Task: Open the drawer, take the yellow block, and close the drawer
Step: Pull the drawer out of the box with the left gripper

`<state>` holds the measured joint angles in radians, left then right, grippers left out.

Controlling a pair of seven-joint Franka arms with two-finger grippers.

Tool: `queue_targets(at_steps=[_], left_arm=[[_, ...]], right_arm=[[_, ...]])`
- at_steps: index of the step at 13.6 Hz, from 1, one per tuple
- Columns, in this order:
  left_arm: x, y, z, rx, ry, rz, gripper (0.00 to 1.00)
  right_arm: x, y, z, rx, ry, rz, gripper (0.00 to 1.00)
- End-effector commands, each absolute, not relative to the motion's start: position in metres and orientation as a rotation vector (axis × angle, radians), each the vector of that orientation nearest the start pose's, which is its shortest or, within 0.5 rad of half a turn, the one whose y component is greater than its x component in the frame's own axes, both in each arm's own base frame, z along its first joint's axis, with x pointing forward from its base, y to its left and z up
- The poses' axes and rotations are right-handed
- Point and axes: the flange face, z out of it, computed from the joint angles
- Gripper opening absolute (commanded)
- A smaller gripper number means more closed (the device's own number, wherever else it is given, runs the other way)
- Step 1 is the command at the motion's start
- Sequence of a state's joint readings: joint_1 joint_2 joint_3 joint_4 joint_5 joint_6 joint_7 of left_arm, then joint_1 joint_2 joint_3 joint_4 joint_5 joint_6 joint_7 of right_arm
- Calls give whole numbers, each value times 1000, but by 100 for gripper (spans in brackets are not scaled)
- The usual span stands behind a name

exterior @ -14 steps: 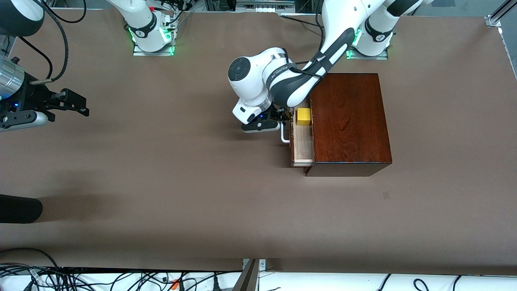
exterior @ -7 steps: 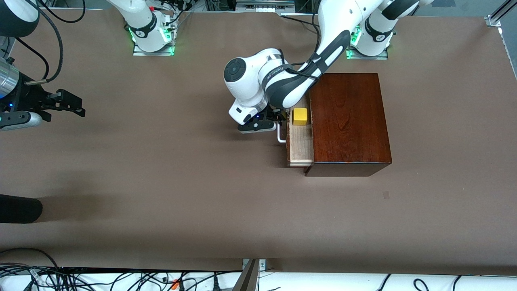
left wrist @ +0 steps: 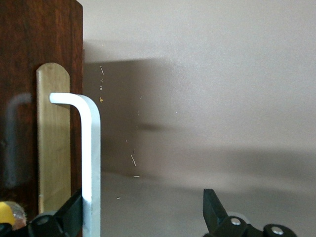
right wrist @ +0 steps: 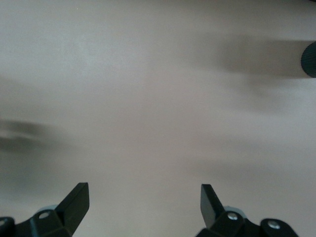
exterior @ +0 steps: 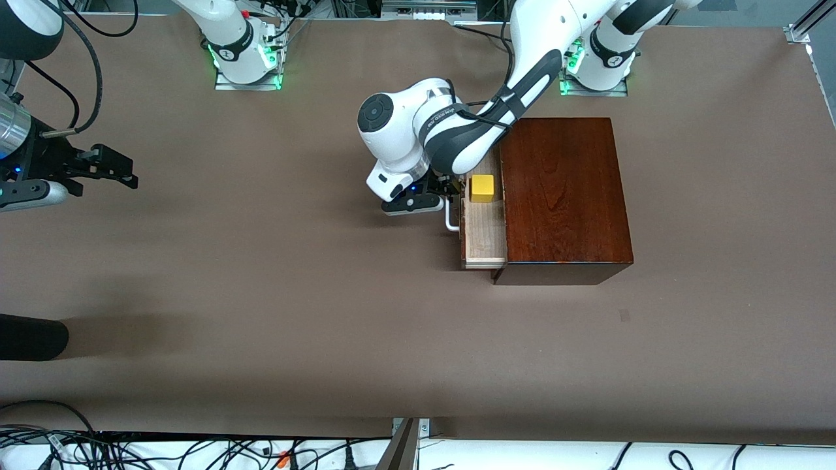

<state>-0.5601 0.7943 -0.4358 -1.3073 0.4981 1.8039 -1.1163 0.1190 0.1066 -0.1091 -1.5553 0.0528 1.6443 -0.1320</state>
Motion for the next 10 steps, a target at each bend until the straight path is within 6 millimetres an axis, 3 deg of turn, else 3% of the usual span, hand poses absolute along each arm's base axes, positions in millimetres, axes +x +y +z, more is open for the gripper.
queue_targets(at_steps=[1, 10], left_arm=[[456, -589, 285, -3025, -88, -15, 100], [444, -608, 289, -3074, -109, -51, 100]], right_arm=[[593, 12, 582, -3079, -209, 8, 100], [592, 12, 582, -3079, -208, 10, 100]])
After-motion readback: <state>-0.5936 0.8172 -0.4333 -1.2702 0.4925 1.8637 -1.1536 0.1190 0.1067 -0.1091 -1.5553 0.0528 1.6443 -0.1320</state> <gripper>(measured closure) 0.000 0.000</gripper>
